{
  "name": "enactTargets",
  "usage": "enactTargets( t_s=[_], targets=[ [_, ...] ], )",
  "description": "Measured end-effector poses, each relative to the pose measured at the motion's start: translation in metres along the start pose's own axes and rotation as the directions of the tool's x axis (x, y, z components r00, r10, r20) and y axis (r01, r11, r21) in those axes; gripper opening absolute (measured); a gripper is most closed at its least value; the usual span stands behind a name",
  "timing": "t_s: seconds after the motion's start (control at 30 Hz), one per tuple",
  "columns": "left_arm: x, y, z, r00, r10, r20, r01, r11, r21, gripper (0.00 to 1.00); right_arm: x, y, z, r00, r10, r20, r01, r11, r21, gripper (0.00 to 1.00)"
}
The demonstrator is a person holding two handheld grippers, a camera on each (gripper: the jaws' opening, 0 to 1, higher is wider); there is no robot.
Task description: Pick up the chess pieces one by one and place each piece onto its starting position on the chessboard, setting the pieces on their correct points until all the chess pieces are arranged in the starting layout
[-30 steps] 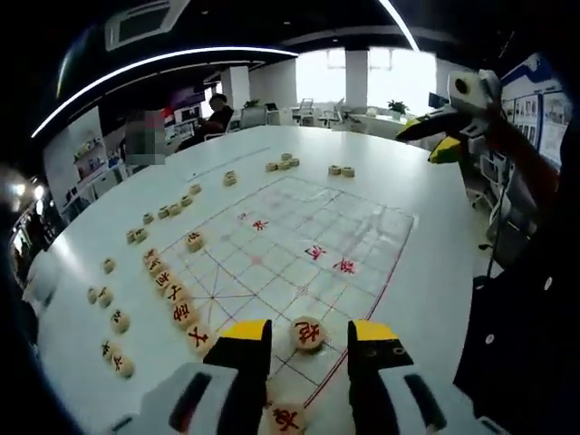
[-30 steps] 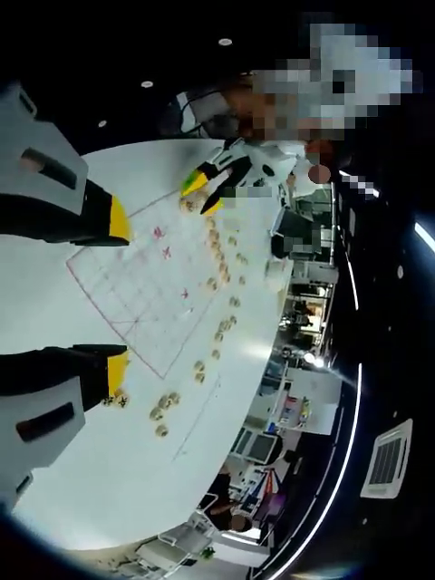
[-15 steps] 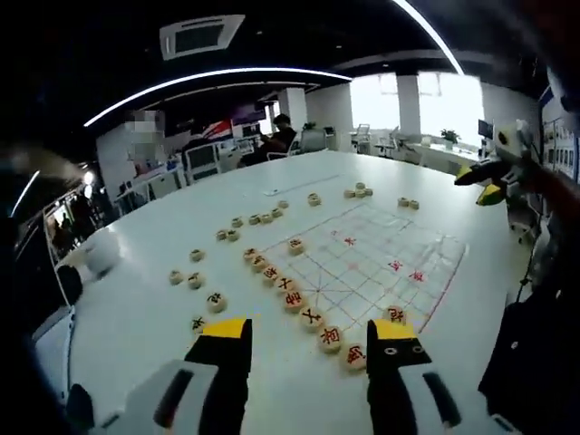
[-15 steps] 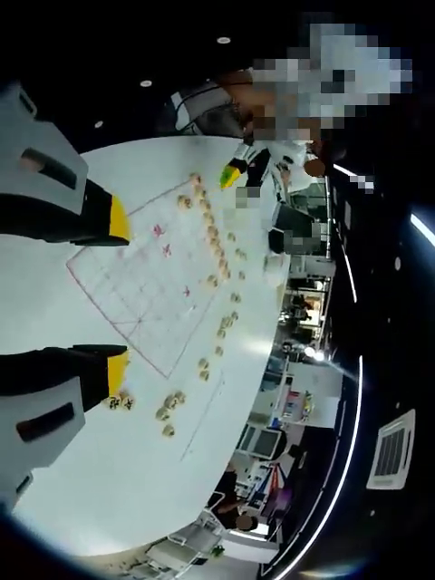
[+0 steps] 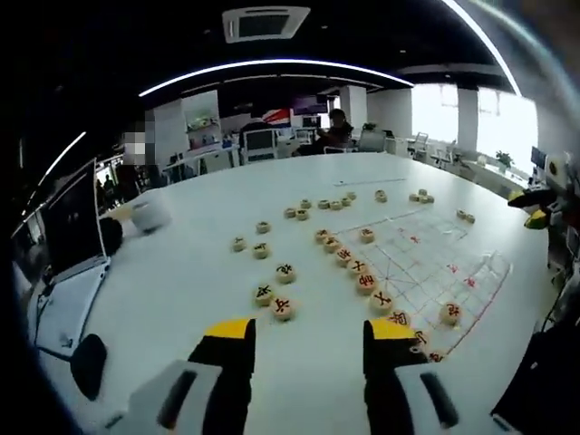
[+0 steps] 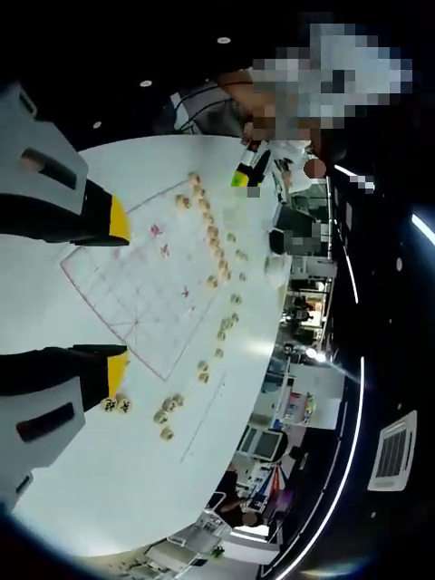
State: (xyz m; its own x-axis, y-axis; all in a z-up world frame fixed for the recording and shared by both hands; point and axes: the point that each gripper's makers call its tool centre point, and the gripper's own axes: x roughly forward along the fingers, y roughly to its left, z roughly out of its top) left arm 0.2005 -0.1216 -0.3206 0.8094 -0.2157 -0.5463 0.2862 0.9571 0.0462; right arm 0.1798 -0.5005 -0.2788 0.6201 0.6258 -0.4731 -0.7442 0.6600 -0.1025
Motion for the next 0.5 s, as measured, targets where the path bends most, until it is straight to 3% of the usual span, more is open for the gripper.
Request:
enactTargets(
  t_s=[0.13, 0.2, 0.3, 0.5],
  targets=[
    [0.01, 0.008, 0.0, 0.999, 0.05, -0.002, -0.05, 0.999, -0.021, 0.45, 0.003, 0.002, 0.0, 1.0, 0.005, 0.001, -0.005, 1.0, 0.0, 0.44],
    [0.02, 0.017, -0.003, 0.996, 0.089, -0.031, -0.09, 0.996, -0.026, 0.39, 0.004, 0.003, 0.0, 1.0, 0.005, -0.001, -0.005, 1.0, -0.001, 0.44],
    [0.032, 0.012, -0.006, 0.997, 0.044, -0.056, -0.049, 0.994, -0.094, 0.34, 0.002, 0.003, -0.001, 1.0, 0.002, -0.005, -0.002, 1.0, -0.003, 0.44],
    [0.051, 0.013, -0.011, 0.995, 0.051, -0.092, -0.058, 0.995, -0.084, 0.34, -0.003, 0.0, -0.005, 1.0, -0.014, -0.012, 0.014, 1.0, 0.009, 0.43]
  ],
)
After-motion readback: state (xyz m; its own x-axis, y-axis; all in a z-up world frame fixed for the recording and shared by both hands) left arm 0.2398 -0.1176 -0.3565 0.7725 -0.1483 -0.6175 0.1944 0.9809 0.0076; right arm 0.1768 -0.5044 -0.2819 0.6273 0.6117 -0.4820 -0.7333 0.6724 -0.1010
